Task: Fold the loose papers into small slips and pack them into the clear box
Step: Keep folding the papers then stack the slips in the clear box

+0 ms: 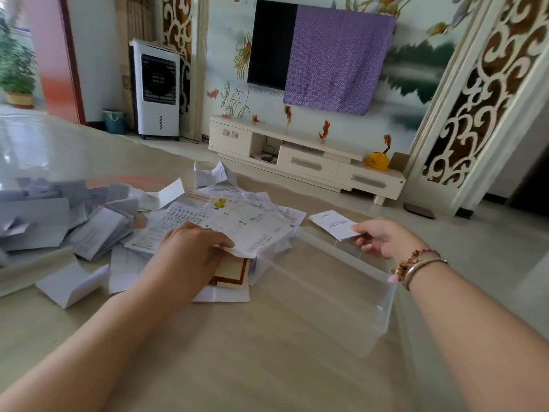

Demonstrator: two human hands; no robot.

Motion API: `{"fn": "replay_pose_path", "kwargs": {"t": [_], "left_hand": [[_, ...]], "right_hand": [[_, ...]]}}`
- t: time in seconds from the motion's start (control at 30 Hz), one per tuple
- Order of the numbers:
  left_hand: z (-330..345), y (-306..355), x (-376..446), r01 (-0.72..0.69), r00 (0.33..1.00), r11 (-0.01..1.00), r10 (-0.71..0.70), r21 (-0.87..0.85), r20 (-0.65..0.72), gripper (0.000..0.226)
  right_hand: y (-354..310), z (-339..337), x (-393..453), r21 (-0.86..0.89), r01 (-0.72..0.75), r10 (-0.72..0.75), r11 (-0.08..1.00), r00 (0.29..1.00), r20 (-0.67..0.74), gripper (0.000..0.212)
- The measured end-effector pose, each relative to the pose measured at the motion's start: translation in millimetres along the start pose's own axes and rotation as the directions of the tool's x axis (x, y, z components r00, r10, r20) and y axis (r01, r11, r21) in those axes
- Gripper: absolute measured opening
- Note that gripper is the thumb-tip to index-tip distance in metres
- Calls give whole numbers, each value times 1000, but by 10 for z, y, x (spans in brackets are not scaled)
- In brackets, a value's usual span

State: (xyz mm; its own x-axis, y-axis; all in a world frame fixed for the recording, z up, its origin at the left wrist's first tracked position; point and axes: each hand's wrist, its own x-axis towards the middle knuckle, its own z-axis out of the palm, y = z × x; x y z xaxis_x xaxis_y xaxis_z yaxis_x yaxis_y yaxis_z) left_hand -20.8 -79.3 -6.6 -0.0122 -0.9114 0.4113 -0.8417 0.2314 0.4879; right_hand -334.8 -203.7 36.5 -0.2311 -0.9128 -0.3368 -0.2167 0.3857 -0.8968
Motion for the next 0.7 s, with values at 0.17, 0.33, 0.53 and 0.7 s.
{"fn": "replay_pose_path", "kwargs": {"t": [0.17, 0.33, 0.53, 0.7], "left_hand": [[-13, 7, 3, 83, 983, 996, -85, -18, -165, 27], [-8, 7, 16, 35, 993, 998, -40, -42, -114, 24], [-76, 55, -24, 2, 987, 997, -15, -81, -160, 24], [-173, 116, -136, -24, 955, 986, -26, -167, -295, 22]], "right_hand": [[6, 44, 114, 99, 25, -22, 995, 999, -26, 38], [-115, 98, -83, 69, 79, -81, 995, 997, 21, 45], [-209, 346, -565, -82, 188, -186, 979, 982, 24, 36], [-263, 746, -944, -207, 401, -383, 892, 916, 121, 14]]}}
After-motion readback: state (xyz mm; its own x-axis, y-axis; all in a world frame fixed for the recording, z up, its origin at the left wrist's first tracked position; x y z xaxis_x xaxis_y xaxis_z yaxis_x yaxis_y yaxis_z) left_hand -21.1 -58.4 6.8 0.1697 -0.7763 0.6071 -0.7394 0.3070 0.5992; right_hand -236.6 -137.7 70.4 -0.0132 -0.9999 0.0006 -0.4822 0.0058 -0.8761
